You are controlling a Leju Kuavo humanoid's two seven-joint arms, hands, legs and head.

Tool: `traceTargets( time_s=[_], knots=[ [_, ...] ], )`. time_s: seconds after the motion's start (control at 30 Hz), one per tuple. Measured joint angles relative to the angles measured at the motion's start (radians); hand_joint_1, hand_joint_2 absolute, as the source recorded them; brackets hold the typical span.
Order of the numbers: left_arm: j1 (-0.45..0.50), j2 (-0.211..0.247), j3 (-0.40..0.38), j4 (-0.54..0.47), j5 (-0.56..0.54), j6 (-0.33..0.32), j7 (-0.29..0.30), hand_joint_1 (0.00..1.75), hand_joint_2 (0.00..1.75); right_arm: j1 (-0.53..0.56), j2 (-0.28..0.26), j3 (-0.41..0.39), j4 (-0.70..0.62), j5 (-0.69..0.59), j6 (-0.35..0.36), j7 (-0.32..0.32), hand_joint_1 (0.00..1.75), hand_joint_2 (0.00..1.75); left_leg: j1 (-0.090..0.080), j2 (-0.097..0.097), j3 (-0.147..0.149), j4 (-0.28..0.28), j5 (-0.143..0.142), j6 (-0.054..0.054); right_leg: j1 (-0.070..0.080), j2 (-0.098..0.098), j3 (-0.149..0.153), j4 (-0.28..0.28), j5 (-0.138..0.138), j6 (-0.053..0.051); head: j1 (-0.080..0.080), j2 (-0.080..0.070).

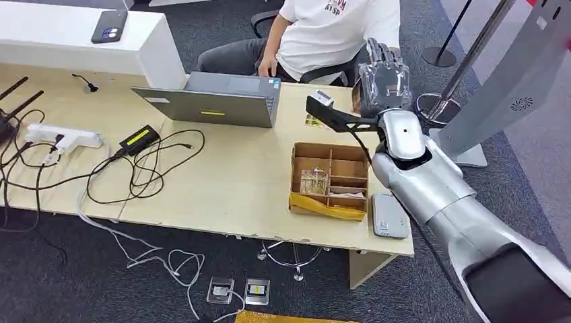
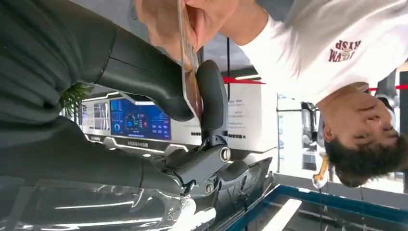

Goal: Pass the card to the sensor for recognition and then transmit it.

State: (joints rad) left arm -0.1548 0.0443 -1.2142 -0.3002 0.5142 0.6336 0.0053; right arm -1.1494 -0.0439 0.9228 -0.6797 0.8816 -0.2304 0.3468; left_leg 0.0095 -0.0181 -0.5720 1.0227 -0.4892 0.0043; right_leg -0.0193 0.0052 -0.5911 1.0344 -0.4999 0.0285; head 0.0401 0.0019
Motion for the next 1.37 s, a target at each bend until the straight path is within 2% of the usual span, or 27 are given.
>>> traceTargets(
  time_s=[0.27, 0.53, 0.63, 0.7, 0.73, 0.83, 0.93, 0.97, 1.03, 1.07, 1.13, 1.2, 1.37],
  knots=[
    [0.005, 0.002, 0.000, 0.000, 0.000, -0.011, 0.000, 0.00, 0.00, -0.002, 0.004, 0.025, 0.068, 0.003, -0.010, 0.005, 0.00, 1.75, 0.000, 0.000, 0.000, 0.000, 0.000, 0.000, 0.000, 0.001, 0.000, 0.000, 0.000, 0.000, 0.000, 0.000],
    [0.008, 0.003, 0.000, 0.000, 0.001, -0.010, 0.000, 0.00, 0.00, -0.007, -0.019, 0.029, 0.085, -0.020, -0.110, 0.002, 0.00, 1.75, 0.000, 0.001, 0.001, 0.000, 0.000, 0.000, 0.000, 0.001, -0.001, 0.000, 0.000, 0.000, 0.000, 0.000],
    [0.013, 0.002, 0.000, 0.000, 0.016, 0.004, -0.007, 0.00, 0.00, 0.003, -0.070, 0.023, 0.055, -0.037, -0.212, 0.039, 0.00, 1.75, 0.000, 0.001, 0.002, 0.001, 0.000, 0.000, 0.000, 0.001, 0.000, -0.001, 0.000, 0.000, -0.001, 0.000],
    [0.023, 0.000, 0.000, 0.000, 0.040, 0.026, -0.021, 0.00, 0.00, 0.034, -0.119, 0.001, -0.009, -0.058, -0.332, 0.084, 0.00, 1.75, 0.000, 0.000, 0.004, 0.001, 0.000, 0.000, 0.000, 0.000, 0.001, -0.003, 0.000, 0.000, 0.000, 0.000],
    [0.030, -0.002, 0.001, 0.000, 0.055, 0.031, -0.029, 0.00, 0.00, 0.063, -0.161, -0.023, -0.054, -0.070, -0.391, 0.109, 0.00, 1.75, 0.000, 0.000, 0.004, 0.001, 0.000, 0.000, 0.001, -0.001, 0.003, -0.003, 0.000, 0.000, 0.000, 0.000],
    [0.047, -0.004, 0.003, 0.001, 0.071, 0.034, -0.039, 0.00, 0.00, 0.145, -0.240, -0.078, -0.144, -0.084, -0.408, 0.123, 0.00, 1.75, 0.000, 0.000, 0.004, 0.001, -0.001, 0.001, 0.000, 0.000, 0.004, -0.004, 0.000, 0.000, 0.001, 0.000],
    [0.052, -0.005, 0.005, 0.003, 0.079, 0.034, -0.039, 0.00, 0.00, 0.220, -0.299, -0.142, -0.225, -0.015, -0.408, 0.138, 0.00, 1.75, 0.000, 0.004, 0.005, 0.001, -0.003, 0.002, 0.000, 0.003, 0.003, -0.005, 0.000, 0.001, -0.001, 0.000],
    [0.051, -0.005, 0.005, 0.003, 0.082, 0.034, -0.039, 0.00, 0.00, 0.265, -0.312, -0.179, -0.254, 0.018, -0.408, 0.138, 0.00, 1.75, 0.000, 0.004, 0.008, 0.001, -0.003, 0.002, 0.001, 0.003, 0.004, -0.005, 0.000, 0.000, -0.001, 0.000],
    [0.051, -0.008, 0.006, 0.003, 0.089, 0.034, -0.036, 0.00, 0.00, 0.382, -0.339, -0.293, -0.331, 0.065, -0.408, 0.095, 0.00, 1.75, 0.001, -0.001, 0.009, 0.001, -0.004, 0.001, 0.002, -0.002, 0.008, -0.006, -0.001, 0.000, -0.001, 0.000],
    [0.052, -0.010, 0.006, 0.003, 0.094, 0.034, -0.034, 0.00, 0.00, 0.438, -0.349, -0.352, -0.362, 0.067, -0.408, 0.046, 0.00, 1.75, 0.002, -0.003, 0.008, 0.001, -0.004, 0.001, 0.002, -0.005, 0.008, -0.005, -0.001, 0.000, 0.000, 0.000],
    [0.056, -0.010, 0.007, 0.003, 0.104, 0.034, -0.026, 0.00, 0.00, 0.540, -0.354, -0.501, -0.412, 0.048, -0.409, -0.093, 0.00, 1.75, 0.002, -0.005, 0.006, 0.000, -0.004, 0.001, 0.002, -0.006, 0.008, -0.005, -0.001, 0.000, 0.000, 0.000],
    [0.061, -0.009, 0.007, 0.005, 0.109, 0.034, -0.019, 0.00, 0.00, 0.620, -0.353, -0.645, -0.440, 0.012, -0.408, -0.193, 0.00, 1.75, 0.002, -0.006, 0.006, 0.001, -0.004, 0.001, 0.002, -0.007, 0.007, -0.005, -0.002, -0.001, 0.000, 0.000],
    [0.065, -0.009, 0.008, 0.011, 0.127, 0.036, -0.014, 0.00, 0.00, 0.782, -0.340, -1.096, -0.459, 0.033, -0.409, -0.423, 0.00, 1.75, 0.000, -0.012, 0.004, 0.001, -0.004, 0.002, 0.000, -0.013, 0.006, -0.007, -0.004, 0.000, 0.000, 0.000]
  ],
)
